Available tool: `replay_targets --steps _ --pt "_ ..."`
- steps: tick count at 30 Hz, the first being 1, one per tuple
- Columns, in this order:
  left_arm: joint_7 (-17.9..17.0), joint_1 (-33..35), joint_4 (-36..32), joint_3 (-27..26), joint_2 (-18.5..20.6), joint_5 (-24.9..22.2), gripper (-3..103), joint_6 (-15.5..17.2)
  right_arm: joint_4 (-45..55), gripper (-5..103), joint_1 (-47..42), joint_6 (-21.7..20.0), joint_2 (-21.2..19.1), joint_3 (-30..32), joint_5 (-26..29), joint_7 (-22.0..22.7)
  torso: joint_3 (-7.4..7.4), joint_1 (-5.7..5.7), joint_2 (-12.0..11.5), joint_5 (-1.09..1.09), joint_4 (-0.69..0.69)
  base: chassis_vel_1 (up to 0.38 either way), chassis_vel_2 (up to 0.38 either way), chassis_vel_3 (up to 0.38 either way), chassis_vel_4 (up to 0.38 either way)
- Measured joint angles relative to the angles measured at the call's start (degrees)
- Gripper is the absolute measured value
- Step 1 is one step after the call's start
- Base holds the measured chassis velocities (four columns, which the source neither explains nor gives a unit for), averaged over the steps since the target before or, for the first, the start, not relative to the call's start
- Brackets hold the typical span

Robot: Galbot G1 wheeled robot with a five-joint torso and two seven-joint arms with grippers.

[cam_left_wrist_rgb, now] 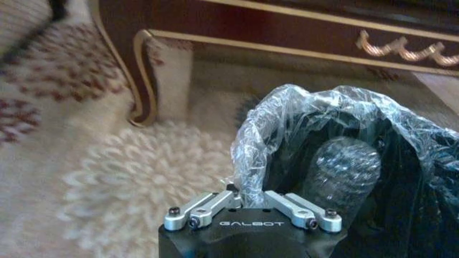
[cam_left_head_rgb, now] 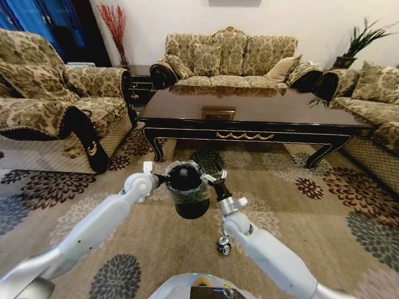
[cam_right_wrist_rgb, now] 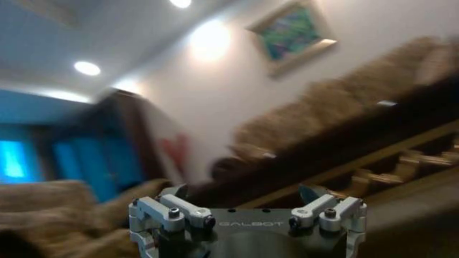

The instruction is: Move to the front of the table and pick up the trash from the floor, then place it into the trash bin.

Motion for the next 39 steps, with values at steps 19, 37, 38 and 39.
replay_targets --steps 19,37,38,39 --pt "-1.26 3.68 -6.55 -9.68 9.05 -3.91 3 0.9 -1.71 100 -7.95 -35.08 -4.18 1.28 21.13 38.39 0.0 0.0 0.0 0.0 0.0 0.0 0.0 0.0 0.0" --pt "-0.86 6.11 -7.65 -9.69 9.75 -2.64 3 1.12 -5.7 100 -7.89 -44.56 4.2 -4.28 32.76 49.03 0.0 0.0 0.0 -0.01 0.0 0.0 0.0 0.0 0.0" --pt "-0.82 5.99 -7.36 -9.43 9.46 -2.49 3 1.14 -6.34 100 -7.7 -44.59 5.06 -4.81 32.73 49.01 0.0 0.0 0.0 -0.01 0.0 0.0 0.0 0.0 0.0" --pt "-0.79 5.9 -7.15 -9.23 9.24 -2.38 3 1.15 -7.13 100 -7.52 -44.61 5.76 -5.23 32.57 48.87 0.0 0.0 0.0 -0.01 0.01 0.0 0.0 0.0 0.0"
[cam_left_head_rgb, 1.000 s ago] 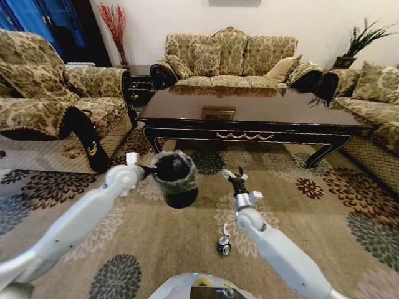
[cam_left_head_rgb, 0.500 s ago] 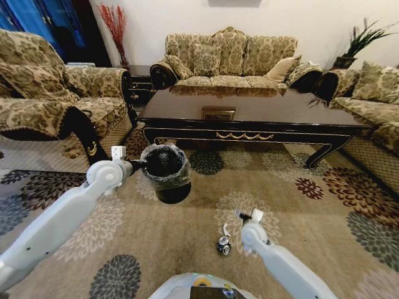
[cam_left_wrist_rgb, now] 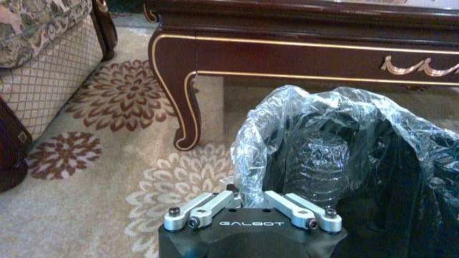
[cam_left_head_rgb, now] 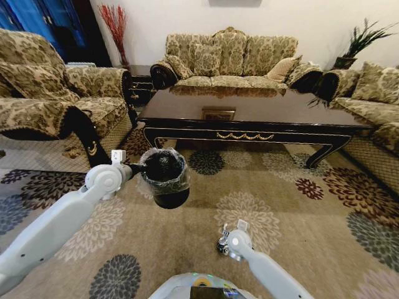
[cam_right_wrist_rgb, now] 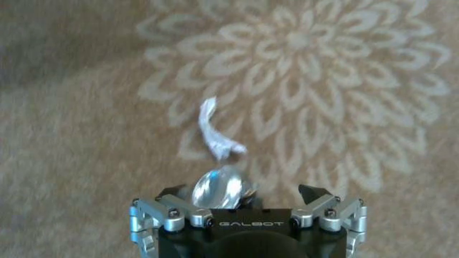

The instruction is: Move to the front of the table and pick up the trash from the floor, then place it into the trash bin.

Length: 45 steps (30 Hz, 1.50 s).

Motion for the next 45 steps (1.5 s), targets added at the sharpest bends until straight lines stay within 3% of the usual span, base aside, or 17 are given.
replay_targets --steps 8,10,12,16,18,25,28,32,45 --pt "0.19 -0.89 1.06 0.92 -0.64 0.18 3 0.07 -3.94 103 1.12 0.34 2.1 -1.4 -1.46 -1.69 0.0 0.0 0.0 0.01 0.0 0.0 0.0 0.0 0.0" --pt "0.21 -0.99 1.29 1.04 -0.89 0.22 3 0.08 -4.91 95 1.39 0.87 2.11 -1.41 -1.94 -2.46 0.0 0.0 0.0 0.0 0.0 0.0 0.0 0.0 0.0" --pt "0.25 -0.99 1.36 1.12 -0.96 0.3 3 0.09 -5.43 95 1.54 1.12 2.12 -1.34 -2.09 -2.89 0.0 0.0 0.0 0.01 -0.01 0.0 0.0 0.0 0.0" --pt "0.26 -1.09 1.75 1.27 -1.08 0.42 3 0.13 -6.18 73 1.75 1.54 2.04 -1.08 -2.22 -3.82 0.0 0.0 0.0 0.0 0.0 0.0 0.0 0.0 0.0" --pt "0.26 -1.17 1.84 1.31 -1.09 0.43 3 0.13 -6.19 73 1.74 1.56 2.02 -1.06 -2.21 -3.9 0.0 0.0 0.0 0.0 0.0 0.0 0.0 0.0 0.0" --pt "0.29 -1.52 2.16 1.58 -1.34 0.58 3 0.13 -6.12 40 0.86 1.7 1.89 -1.04 -2.65 -4.49 0.0 0.0 0.0 0.01 0.0 0.0 0.0 0.0 0.0" --pt "0.29 -1.52 2.2 1.6 -1.36 0.68 3 0.13 -5.86 35 0.55 1.73 1.52 -1.13 -2.89 -4.52 0.0 0.0 0.0 0.01 0.0 0.0 0.0 0.0 0.0" --pt "0.3 -1.48 2.24 1.6 -1.45 0.84 3 0.12 -4.87 19 -0.09 1.89 0.62 -1.22 -3.48 -4.89 0.0 0.0 0.0 0.02 0.0 0.0 0.0 0.0 0.0" --pt "0.27 -0.38 1.81 1.78 -1.99 1.35 3 0.0 2.98 16 -1.19 2.74 -3.11 0.25 -4.46 -4.73 0.01 0.0 0.0 0.02 -0.01 0.0 0.0 0.0 0.0"
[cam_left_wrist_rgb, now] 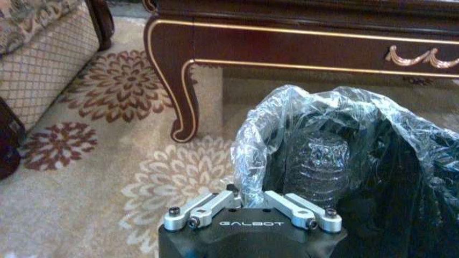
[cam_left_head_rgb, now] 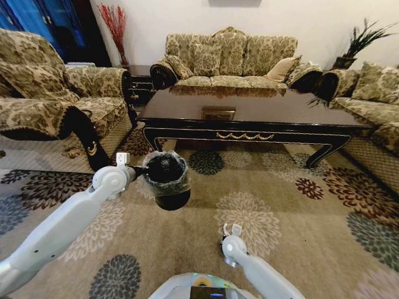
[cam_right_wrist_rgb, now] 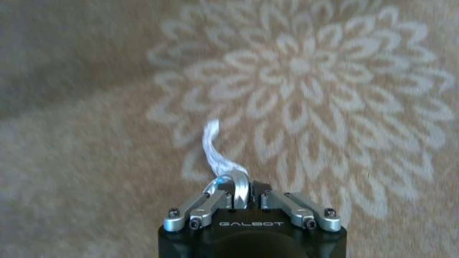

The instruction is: Move to the front of the table and pick up the trash from the floor, then place it into the trash bin.

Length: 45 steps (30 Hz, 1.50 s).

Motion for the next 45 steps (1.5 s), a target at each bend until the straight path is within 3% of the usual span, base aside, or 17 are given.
replay_targets --steps 2,6,9,10,11,13,14,17,18,20,21,25,33,44,45 --pt "-0.02 0.38 -0.17 0.06 -0.24 0.15 3 -0.01 1.62 16 -0.02 0.8 -0.63 0.37 -0.74 -0.38 0.0 0.0 0.0 0.0 0.0 0.0 0.0 0.0 0.0" --pt "-0.12 1.82 -0.57 0.7 -1.05 0.92 3 -0.03 7.02 16 1.46 5.94 -3.6 1.23 -4.76 -5.51 0.0 0.0 0.0 -0.02 0.0 0.0 0.0 0.0 0.0" --pt "-0.14 2.77 -0.81 2.43 -1.56 2.11 3 -0.03 8.86 16 4.43 15.63 -5.98 1.73 -9.41 -15.44 0.0 0.0 0.0 -0.01 0.01 0.0 0.0 0.0 0.0" --pt "-0.14 2.77 -0.81 2.43 -1.56 2.11 3 -0.03 8.86 16 4.43 15.63 -5.98 1.73 -9.41 -15.44 0.0 0.0 0.0 -0.01 0.01 0.0 0.0 0.0 0.0" --pt "-0.17 2.91 -0.84 3.46 -1.83 2.66 3 -0.03 8.78 16 5.75 21.26 -6.76 2.15 -12.13 -21.94 0.0 0.0 0.0 -0.01 0.01 0.0 0.0 0.0 0.0" --pt "-0.18 2.62 -0.81 5.43 -2.14 3.14 3 -0.03 8.66 16 7.67 27.88 -7.72 2.96 -14.46 -30.72 0.0 0.0 0.0 -0.02 0.01 0.0 0.0 0.0 0.0" --pt "-0.18 2.62 -0.81 5.43 -2.14 3.14 3 -0.03 8.66 16 7.67 27.88 -7.72 2.96 -14.46 -30.72 0.0 0.0 0.0 -0.02 0.01 0.0 0.0 0.0 0.0" --pt "-0.15 1.05 0.41 8.25 -2.3 3.42 3 -0.04 9.54 16 10.59 34.18 -8.32 3.14 -14.18 -40.27 0.0 0.0 0.0 0.0 0.0 0.0 0.0 0.0 0.0" --pt "-0.15 1.05 0.41 8.25 -2.3 3.42 3 -0.04 9.54 16 10.59 34.18 -8.32 3.14 -14.18 -40.27 0.0 0.0 0.0 0.0 0.0 0.0 0.0 0.0 0.0" --pt "-0.02 -0.69 1.57 10.49 -2.86 3.68 3 -0.08 8.56 16 13.13 38.71 -8.32 1.67 -14.14 -47.32 -0.01 0.0 0.0 -0.01 0.02 0.0 0.0 0.0 0.0" --pt "-0.02 -0.69 1.57 10.49 -2.86 3.68 3 -0.08 8.56 16 13.13 38.71 -8.32 1.67 -14.14 -47.32 -0.01 0.0 0.0 -0.01 0.02 0.0 0.0 0.0 0.0" --pt "0.13 -5.25 4.56 14.78 -5.32 4.07 3 -0.2 5.18 16 18.29 45.39 -7.6 -2.94 -13.58 -58.95 -0.01 0.0 0.0 -0.01 0.01 0.0 0.0 0.0 0.0" --pt "0.28 -10.89 8.91 19.52 -7.66 4.06 3 -0.29 2.94 16 22.58 48.78 -6.47 -10.94 -14.61 -67.35 -0.01 0.0 0.0 -0.01 0.01 0.0 0.0 0.0 0.0" --pt "0.32 -12.83 10.3 20.17 -9.11 3.77 3 -0.34 -0.03 14 22.33 49.31 -5.37 -14.41 -17.48 -66.44 -0.01 0.0 0.0 -0.01 0.0 0.0 0.0 0.0 0.0" --pt "0.32 -12.82 10.26 20.03 -9.0 3.77 3 -0.34 -0.14 19 22.29 49.25 -5.45 -14.4 -17.48 -66.28 -0.01 0.0 0.0 -0.01 0.01 0.0 0.0 0.0 0.0"
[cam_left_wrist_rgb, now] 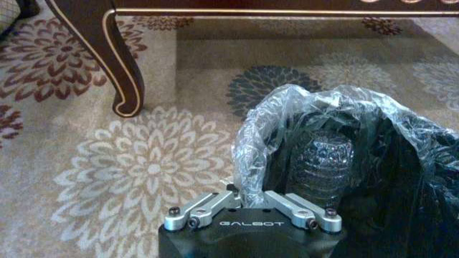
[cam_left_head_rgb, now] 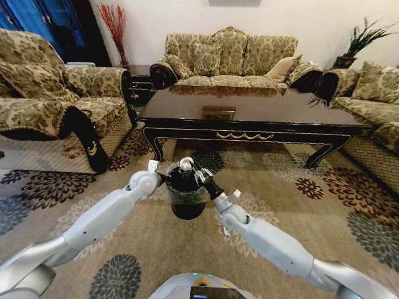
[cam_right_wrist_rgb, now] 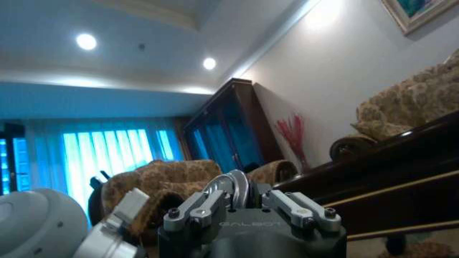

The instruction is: Move to the front of the table and pick up the trash from the floor, then place it into the trash bin.

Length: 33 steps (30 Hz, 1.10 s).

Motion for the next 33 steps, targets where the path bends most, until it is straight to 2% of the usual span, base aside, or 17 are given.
replay_targets --steps 3,6,8,9,10,11,13,14,16,17,21,22,24,25,27,29,33 --pt "0.0 0.08 -0.26 -0.25 0.34 -0.02 3 0.0 -0.41 35 0.0 -0.18 -0.06 0.34 0.0 0.3 0.0 0.0 0.0 0.0 0.0 0.0 0.0 0.0 0.0" --pt "0.0 0.05 -0.36 -0.3 0.5 -0.09 3 0.0 -0.58 41 0.01 -0.27 -0.02 0.51 0.0 0.47 0.0 0.0 0.0 0.0 0.0 0.0 0.0 0.0 0.0" --pt "0.01 -0.05 -0.41 -0.35 0.72 -0.15 3 0.0 -0.66 52 -0.11 -0.31 0.07 0.81 0.0 0.65 0.0 0.0 0.0 0.0 0.0 0.0 0.0 0.0 0.0" --pt "0.01 -0.05 -0.41 -0.35 0.72 -0.15 3 0.0 -0.66 52 -0.11 -0.31 0.07 0.81 0.0 0.65 0.0 0.0 0.0 0.0 0.0 0.0 0.0 0.0 0.0" --pt "0.02 -0.08 -0.42 -0.44 0.85 -0.17 3 0.0 -0.7 58 -0.3 -0.36 0.16 1.18 -0.06 0.95 0.0 0.0 0.0 0.0 0.0 0.0 0.0 0.0 0.0" --pt "0.03 -0.08 -0.44 -0.62 1.01 -0.19 3 0.01 -0.8 58 -0.59 -0.6 0.3 1.8 -0.23 1.87 0.0 0.0 0.0 0.0 0.0 0.0 0.0 0.0 0.0" --pt "0.15 0.02 -0.71 -1.6 1.61 -0.22 3 0.04 -1.43 68 -1.81 -1.82 0.73 4.39 -0.45 6.4 0.0 0.0 0.0 0.0 0.0 0.0 0.0 0.0 0.0" --pt "0.15 0.02 -0.71 -1.6 1.61 -0.22 3 0.04 -1.43 68 -1.81 -1.82 0.73 4.39 -0.45 6.4 0.0 0.0 0.0 0.0 0.0 0.0 0.0 0.0 0.0" --pt "0.52 0.64 -1.37 -3.43 2.69 -0.33 3 0.1 -2.25 80 -3.28 -4.08 0.74 7.71 -0.09 12.34 0.0 0.0 0.0 0.0 0.0 0.0 0.0 0.0 0.0" --pt "0.52 0.64 -1.37 -3.43 2.69 -0.33 3 0.1 -2.25 80 -3.28 -4.08 0.74 7.71 -0.09 12.34 0.0 0.0 0.0 0.0 0.0 0.0 0.0 0.0 0.0" --pt "0.76 2.23 -3.44 -7.72 6.73 -1.65 3 0.34 -1.97 98 -8.1 -15.93 -2.81 15.45 -0.59 29.14 -0.01 0.0 0.0 0.0 0.02 0.0 0.0 0.0 0.0" --pt "0.76 2.23 -3.44 -7.72 6.73 -1.65 3 0.34 -1.97 98 -8.1 -15.93 -2.81 15.45 -0.59 29.14 -0.01 0.0 0.0 0.0 0.02 0.0 0.0 0.0 0.0" --pt "1.01 2.52 -4.43 -8.69 8.08 -2.19 3 0.39 -1.02 100 -10.92 -24.32 -5.05 17.43 1.13 38.95 -0.01 -0.01 0.0 -0.01 0.0 0.0 0.0 0.0 0.0" --pt "1.01 2.52 -4.43 -8.69 8.08 -2.19 3 0.39 -1.02 100 -10.92 -24.32 -5.05 17.43 1.13 38.95 -0.01 -0.01 0.0 -0.01 0.0 0.0 0.0 0.0 0.0" --pt "1.13 2.8 -5.16 -9.26 8.45 -2.49 3 0.39 -1.19 100 -13.44 -32.73 -5.64 17.63 4.71 47.65 -0.01 -0.01 0.0 0.02 -0.03 0.0 0.0 0.0 0.0" --pt "1.14 3.33 -5.63 -9.78 8.51 -2.52 3 0.38 -2.9 100 -14.31 -37.03 -4.88 16.72 7.32 51.48 -0.01 -0.01 0.0 -0.01 -0.02 0.0 0.0 0.0 0.0" --pt "1.12 3.96 -6.12 -10.41 8.58 -2.52 3 0.38 -5.22 100 -14.45 -39.62 -3.11 15.27 10.29 53.86 -0.01 -0.01 0.0 0.01 0.0 0.0 0.0 0.0 0.0"
